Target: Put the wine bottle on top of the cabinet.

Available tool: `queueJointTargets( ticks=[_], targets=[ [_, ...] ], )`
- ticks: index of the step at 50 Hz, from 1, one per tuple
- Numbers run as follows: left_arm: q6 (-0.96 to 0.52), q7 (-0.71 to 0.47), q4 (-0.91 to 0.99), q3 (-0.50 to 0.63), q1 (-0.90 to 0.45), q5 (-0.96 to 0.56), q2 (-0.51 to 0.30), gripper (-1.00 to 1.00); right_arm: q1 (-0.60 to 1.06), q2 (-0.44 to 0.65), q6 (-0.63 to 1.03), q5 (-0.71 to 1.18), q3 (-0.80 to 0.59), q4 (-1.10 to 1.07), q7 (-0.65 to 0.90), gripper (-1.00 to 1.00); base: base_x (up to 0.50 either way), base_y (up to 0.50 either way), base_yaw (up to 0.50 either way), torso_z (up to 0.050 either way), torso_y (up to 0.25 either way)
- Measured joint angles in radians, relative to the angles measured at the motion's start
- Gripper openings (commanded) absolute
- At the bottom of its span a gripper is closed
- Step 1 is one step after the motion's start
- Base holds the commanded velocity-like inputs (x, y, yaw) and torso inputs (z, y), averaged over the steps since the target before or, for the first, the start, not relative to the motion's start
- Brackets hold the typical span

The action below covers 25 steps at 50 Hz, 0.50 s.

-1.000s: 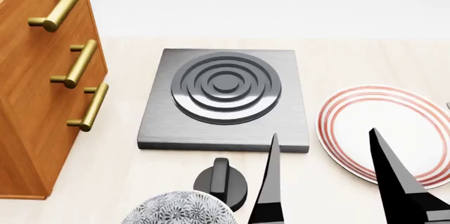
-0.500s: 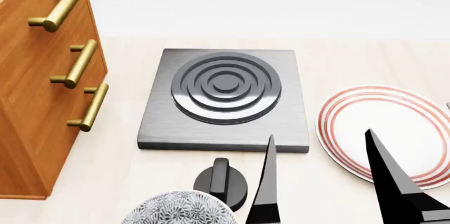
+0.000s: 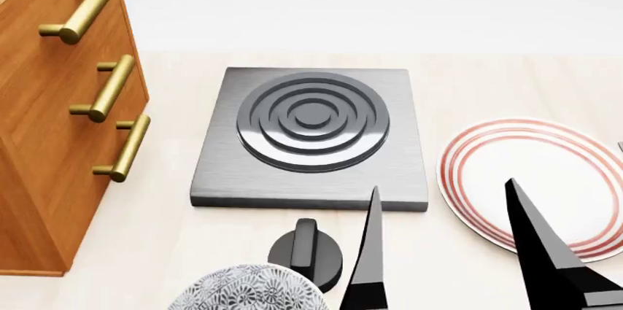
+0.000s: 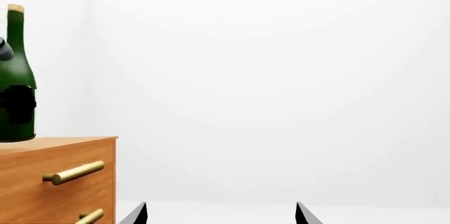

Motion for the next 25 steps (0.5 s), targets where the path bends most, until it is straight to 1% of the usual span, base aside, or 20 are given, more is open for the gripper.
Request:
queueJointTargets(
  ticks=[13,25],
  targets=[
    [0.026,-0.014,0.053,-0.028,0.070,0.000,-0.007,-1.00,0.001,0.005,-0.004,-0.005,-0.014,0.004,0.002,1.00,0.00,0.00,0.00,0.000,0.001],
    [0.050,-0.016,0.086,-0.048,0.104,0.009,-0.010,-1.00,0.006,0.008,-0.007,-0.009,-0.026,0.009,0.005,1.00,0.00,0.00,0.00,0.000,0.000]
  ],
)
